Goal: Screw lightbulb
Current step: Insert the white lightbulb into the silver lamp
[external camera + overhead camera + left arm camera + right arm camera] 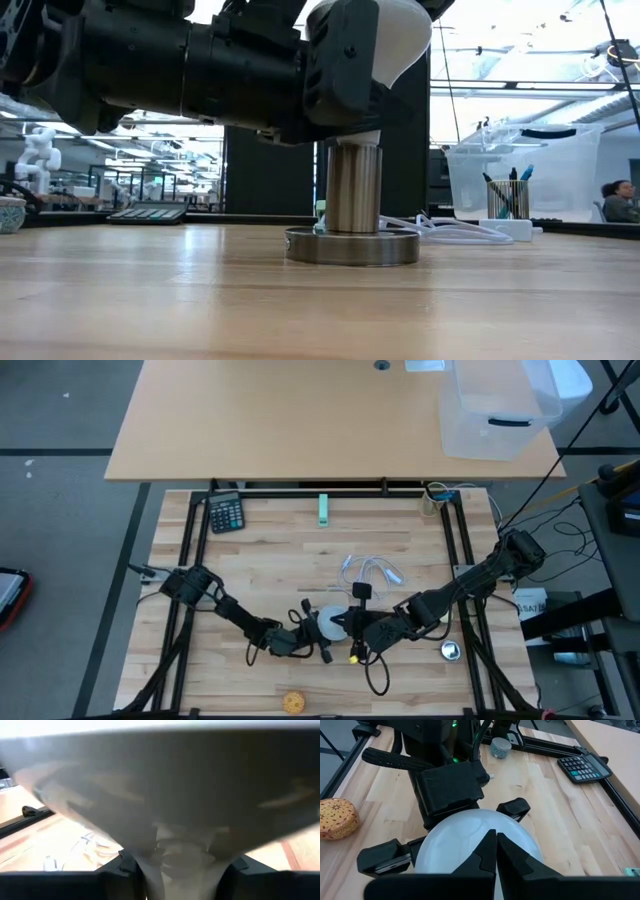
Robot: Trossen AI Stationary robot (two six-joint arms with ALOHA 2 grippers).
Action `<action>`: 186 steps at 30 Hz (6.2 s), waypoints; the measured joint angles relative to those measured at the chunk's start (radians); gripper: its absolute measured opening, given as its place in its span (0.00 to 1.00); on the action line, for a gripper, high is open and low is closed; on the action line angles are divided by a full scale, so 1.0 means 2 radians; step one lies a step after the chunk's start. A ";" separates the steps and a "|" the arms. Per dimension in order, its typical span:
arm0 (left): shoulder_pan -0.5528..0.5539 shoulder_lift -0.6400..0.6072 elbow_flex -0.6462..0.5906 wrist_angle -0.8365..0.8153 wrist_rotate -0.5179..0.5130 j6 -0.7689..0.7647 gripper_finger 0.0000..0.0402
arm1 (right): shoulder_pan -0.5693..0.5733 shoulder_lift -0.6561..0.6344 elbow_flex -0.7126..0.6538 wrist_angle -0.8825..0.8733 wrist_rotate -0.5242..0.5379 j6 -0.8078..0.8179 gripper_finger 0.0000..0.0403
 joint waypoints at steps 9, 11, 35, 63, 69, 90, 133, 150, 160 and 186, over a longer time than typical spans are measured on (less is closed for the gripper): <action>0.012 0.000 -0.051 0.075 0.077 -0.006 0.36 | -0.001 0.001 0.000 0.008 -0.001 0.005 0.00; 0.020 0.000 -0.063 0.093 0.107 -0.007 0.36 | -0.001 0.001 0.000 0.009 0.000 0.005 0.00; 0.160 -0.002 -0.107 0.126 0.590 -0.036 0.37 | -0.001 0.001 0.000 0.011 -0.001 0.010 0.00; 0.130 0.001 -0.111 0.122 0.444 -0.036 0.62 | 0.001 0.000 -0.001 0.009 -0.015 0.014 0.00; 0.097 0.001 -0.111 0.126 0.329 -0.019 0.66 | 0.000 0.000 -0.001 0.006 -0.015 0.012 0.00; -0.037 0.000 -0.088 0.153 -0.040 0.072 0.66 | -0.001 0.001 0.000 0.010 -0.014 0.005 0.00; -0.048 0.000 0.028 -0.082 -0.165 -0.067 0.37 | 0.000 0.001 0.000 0.009 -0.014 0.003 0.00; -0.015 -0.001 0.003 -0.036 -0.001 -0.102 0.37 | 0.000 -0.001 -0.001 0.005 -0.015 0.010 0.00; -0.006 -0.002 -0.006 -0.025 0.035 -0.092 0.39 | 0.007 -0.001 0.000 -0.011 -0.009 0.060 0.00; 0.048 -0.002 -0.006 -0.053 0.251 -0.074 0.40 | 0.043 -0.003 0.002 -0.057 0.028 0.165 0.00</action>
